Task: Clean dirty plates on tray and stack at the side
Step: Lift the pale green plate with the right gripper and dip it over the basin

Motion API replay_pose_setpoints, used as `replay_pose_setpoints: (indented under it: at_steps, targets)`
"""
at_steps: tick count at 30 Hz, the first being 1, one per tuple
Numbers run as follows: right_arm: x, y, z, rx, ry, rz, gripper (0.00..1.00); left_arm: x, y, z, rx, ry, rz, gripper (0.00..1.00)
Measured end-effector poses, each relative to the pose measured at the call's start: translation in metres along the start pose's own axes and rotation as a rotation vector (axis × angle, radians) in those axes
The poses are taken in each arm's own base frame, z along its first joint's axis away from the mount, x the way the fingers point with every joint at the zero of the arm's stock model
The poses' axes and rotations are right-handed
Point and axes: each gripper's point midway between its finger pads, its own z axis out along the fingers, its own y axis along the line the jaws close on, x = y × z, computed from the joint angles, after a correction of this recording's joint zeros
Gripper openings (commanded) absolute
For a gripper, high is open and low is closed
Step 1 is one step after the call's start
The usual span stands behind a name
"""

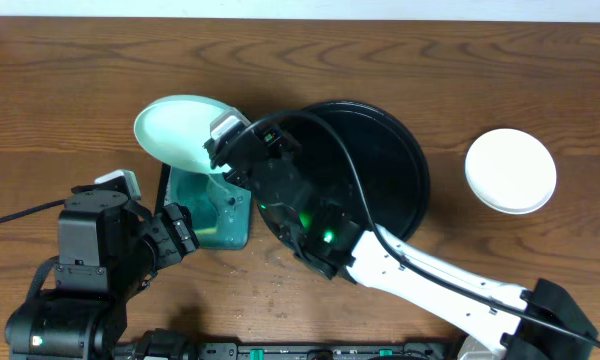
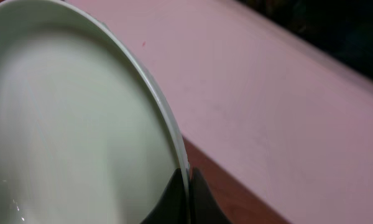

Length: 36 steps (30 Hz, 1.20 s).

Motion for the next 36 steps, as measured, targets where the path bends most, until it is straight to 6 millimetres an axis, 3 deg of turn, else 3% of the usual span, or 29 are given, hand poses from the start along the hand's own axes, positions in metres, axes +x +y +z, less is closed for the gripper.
replay_pose_setpoints:
  at_steps: [9, 36]
  targets:
    - [-0.0091, -0.0018, -0.0079, 0.036, -0.013, -0.071, 0.01, -0.0001, 0.0000, 0.0000, 0.000, -0.001, 0.000, 0.86]
    - [-0.0071, -0.0092, -0.0083, 0.078, 0.003, -0.098, 0.01, -0.0001, 0.0000, 0.0000, 0.000, -0.001, 0.000, 0.86]
